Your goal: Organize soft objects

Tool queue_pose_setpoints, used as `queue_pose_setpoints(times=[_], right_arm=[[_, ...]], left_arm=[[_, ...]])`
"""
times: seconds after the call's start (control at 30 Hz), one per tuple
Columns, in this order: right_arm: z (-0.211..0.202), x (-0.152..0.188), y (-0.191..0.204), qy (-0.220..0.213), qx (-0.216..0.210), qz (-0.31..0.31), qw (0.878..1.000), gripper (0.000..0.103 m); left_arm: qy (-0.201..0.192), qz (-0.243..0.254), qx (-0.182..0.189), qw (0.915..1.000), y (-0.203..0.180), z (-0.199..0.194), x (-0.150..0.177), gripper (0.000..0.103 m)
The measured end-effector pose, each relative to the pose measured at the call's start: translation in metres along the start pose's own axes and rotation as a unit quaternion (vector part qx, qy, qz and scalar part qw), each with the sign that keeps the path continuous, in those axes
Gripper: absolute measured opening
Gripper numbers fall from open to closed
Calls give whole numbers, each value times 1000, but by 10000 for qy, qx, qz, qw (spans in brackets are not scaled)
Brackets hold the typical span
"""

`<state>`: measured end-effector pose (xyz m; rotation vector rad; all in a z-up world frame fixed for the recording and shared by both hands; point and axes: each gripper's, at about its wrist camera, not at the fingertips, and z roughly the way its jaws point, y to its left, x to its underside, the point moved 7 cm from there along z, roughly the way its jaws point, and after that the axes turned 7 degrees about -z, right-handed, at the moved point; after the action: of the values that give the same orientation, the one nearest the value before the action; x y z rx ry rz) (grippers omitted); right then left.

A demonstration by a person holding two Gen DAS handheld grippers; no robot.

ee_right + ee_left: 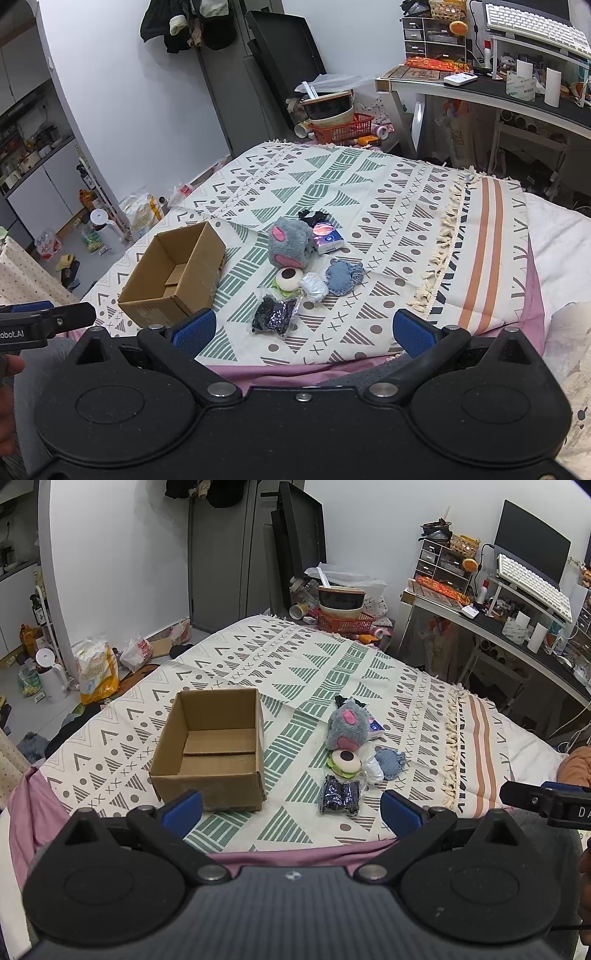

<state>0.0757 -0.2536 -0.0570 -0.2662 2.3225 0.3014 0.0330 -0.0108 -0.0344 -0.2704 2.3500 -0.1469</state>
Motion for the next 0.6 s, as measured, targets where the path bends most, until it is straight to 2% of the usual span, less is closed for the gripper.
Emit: queue_pose_setpoints(times=[0.6], right_arm=[[4, 0, -9, 31, 4, 78, 10000, 103]], left_arm=[[24, 89, 87, 9999, -15, 6, 3, 102]])
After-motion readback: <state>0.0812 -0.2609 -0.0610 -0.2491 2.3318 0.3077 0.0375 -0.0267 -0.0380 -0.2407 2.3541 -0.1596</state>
